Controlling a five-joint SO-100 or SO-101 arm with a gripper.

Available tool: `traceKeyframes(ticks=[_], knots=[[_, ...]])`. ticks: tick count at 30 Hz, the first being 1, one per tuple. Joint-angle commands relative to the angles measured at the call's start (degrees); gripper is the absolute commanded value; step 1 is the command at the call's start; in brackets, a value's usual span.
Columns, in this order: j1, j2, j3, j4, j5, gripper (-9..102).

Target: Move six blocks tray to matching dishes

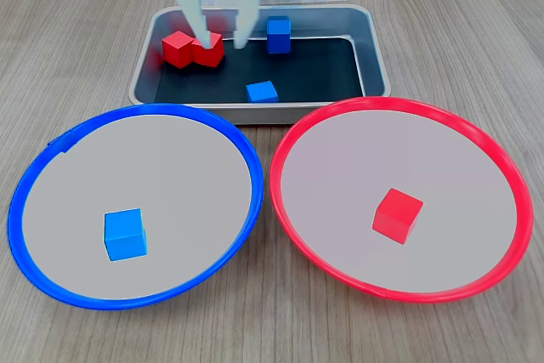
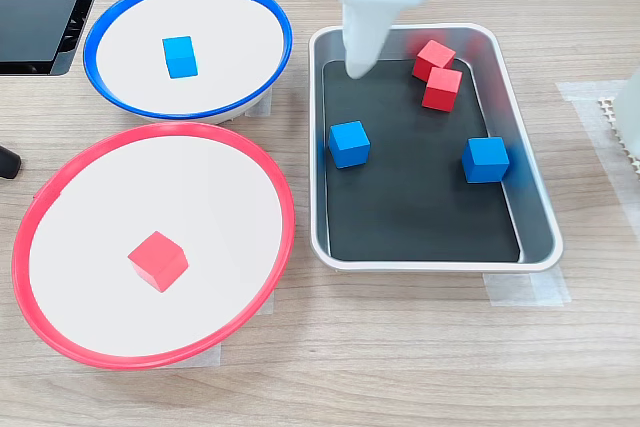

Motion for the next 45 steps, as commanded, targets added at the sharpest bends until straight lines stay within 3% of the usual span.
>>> traceKeyframes(ticks=[1,16,20,21,24,26,28,29,30,33,39,43,45], knots=[[-2.2,3.1,3.8,-4.2,-6.2,18],[-4.1,-4.7,11.9,-18.3,-11.3,18],[-3.9,-4.8,12.5,-18.8,-10.9,0],[-3.9,-4.3,12.7,-18.6,-9.9,0],[-3.8,-1.1,9.8,-9.1,-9.8,0],[-3.8,0.2,2.3,5.7,-9.6,0],[-4.8,0.0,-8.3,17.8,-0.9,0],[-5.4,-0.4,-12.3,19.8,4.4,0],[-6.2,-1.1,-17.7,17.8,14.5,0],[-4.8,-3.3,-20.7,4.7,24.8,0],[1.5,-13.9,-22.8,-16.5,24.2,0],[3.4,-19.5,-24.2,-21.5,19.0,0],[4.0,-20.9,-23.9,-22.4,16.8,7]])
